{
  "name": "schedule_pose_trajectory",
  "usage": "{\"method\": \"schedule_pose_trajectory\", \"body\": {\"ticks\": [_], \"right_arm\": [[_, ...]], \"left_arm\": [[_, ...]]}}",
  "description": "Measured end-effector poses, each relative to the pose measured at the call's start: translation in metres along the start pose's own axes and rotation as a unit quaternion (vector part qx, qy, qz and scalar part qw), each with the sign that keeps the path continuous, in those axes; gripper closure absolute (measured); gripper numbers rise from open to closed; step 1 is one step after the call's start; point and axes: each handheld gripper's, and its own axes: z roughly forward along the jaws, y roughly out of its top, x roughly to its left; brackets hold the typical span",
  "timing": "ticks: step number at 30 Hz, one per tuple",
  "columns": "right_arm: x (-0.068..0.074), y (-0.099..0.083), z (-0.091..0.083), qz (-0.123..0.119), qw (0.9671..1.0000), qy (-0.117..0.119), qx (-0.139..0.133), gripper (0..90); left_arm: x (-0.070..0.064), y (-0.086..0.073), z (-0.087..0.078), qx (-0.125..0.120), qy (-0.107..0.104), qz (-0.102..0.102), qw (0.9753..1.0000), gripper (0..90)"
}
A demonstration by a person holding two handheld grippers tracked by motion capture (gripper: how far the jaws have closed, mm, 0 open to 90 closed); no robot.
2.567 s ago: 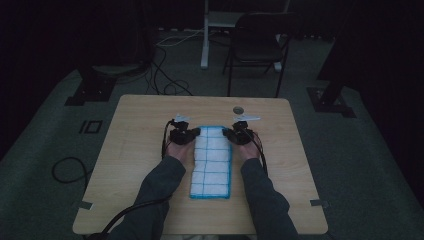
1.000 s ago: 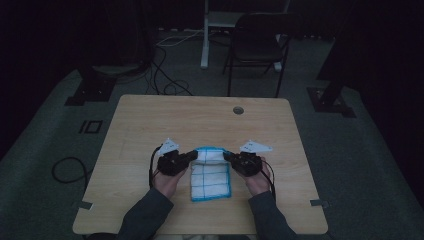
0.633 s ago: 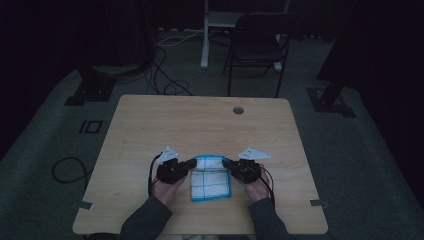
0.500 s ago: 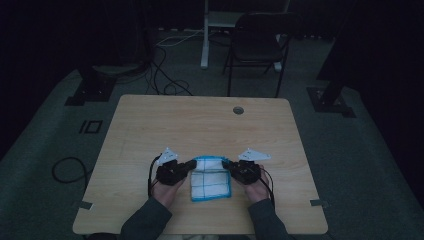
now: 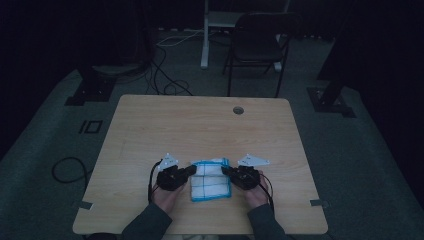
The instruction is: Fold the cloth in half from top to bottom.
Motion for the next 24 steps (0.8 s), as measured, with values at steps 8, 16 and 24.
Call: {"method": "schedule_pose_trajectory", "body": {"ticks": [8, 16, 24], "right_arm": [[0.002, -0.005, 0.001, 0.003, 1.0, 0.002, 0.006, 85.0], [0.003, -0.009, 0.002, 0.002, 1.0, 0.003, 0.009, 85.1], [0.005, -0.014, 0.001, 0.006, 0.9999, 0.006, 0.012, 85.1]], "left_arm": [[0.0, -0.007, 0.0, 0.005, 0.003, -0.001, 1.0, 87.7], [-0.001, -0.013, 0.001, 0.011, 0.002, -0.006, 0.9999, 87.6], [-0.002, -0.018, 0.0, 0.014, 0.003, -0.006, 0.9999, 85.9]]}}
